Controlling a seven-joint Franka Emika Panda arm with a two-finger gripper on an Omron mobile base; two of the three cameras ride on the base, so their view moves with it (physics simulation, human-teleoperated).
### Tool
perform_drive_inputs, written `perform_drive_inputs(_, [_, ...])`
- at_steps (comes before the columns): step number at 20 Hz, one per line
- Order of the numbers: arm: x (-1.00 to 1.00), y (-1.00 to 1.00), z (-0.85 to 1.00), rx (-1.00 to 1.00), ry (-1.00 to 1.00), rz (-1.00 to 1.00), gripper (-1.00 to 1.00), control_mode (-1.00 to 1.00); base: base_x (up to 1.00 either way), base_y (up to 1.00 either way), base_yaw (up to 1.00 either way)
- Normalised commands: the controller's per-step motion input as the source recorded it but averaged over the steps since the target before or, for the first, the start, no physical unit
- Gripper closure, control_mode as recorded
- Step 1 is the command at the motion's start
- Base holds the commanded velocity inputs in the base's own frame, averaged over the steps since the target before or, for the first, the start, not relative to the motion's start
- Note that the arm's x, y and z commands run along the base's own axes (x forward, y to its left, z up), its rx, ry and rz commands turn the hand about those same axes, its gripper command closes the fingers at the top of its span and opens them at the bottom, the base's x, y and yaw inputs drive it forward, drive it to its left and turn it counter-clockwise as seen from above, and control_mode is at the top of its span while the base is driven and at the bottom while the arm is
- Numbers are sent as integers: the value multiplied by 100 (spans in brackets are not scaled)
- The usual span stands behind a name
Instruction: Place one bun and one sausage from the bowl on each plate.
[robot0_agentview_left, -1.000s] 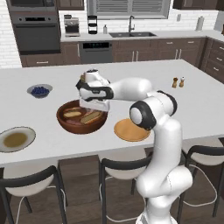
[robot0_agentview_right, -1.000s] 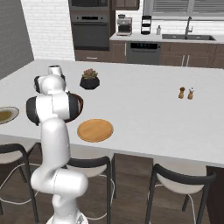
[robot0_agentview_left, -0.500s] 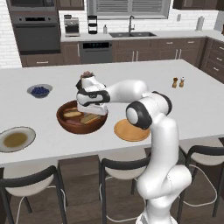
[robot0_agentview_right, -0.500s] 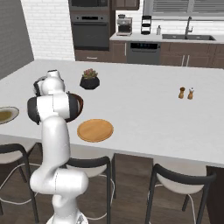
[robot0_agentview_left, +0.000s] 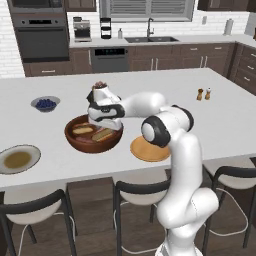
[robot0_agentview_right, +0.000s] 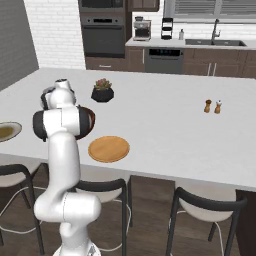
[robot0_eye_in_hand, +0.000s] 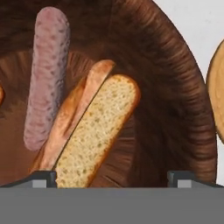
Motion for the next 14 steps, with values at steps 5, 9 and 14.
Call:
perform_drive_inputs(5, [42,13,-17,0,-3,-4,-100,-100,0,0,0])
perform_drive_inputs(9, [35,13,-26,0,-1,-5,-100,-100,0,0,0])
perform_drive_inputs(14, [29,8,-21,0,-1,-5,-100,-100,0,0,0])
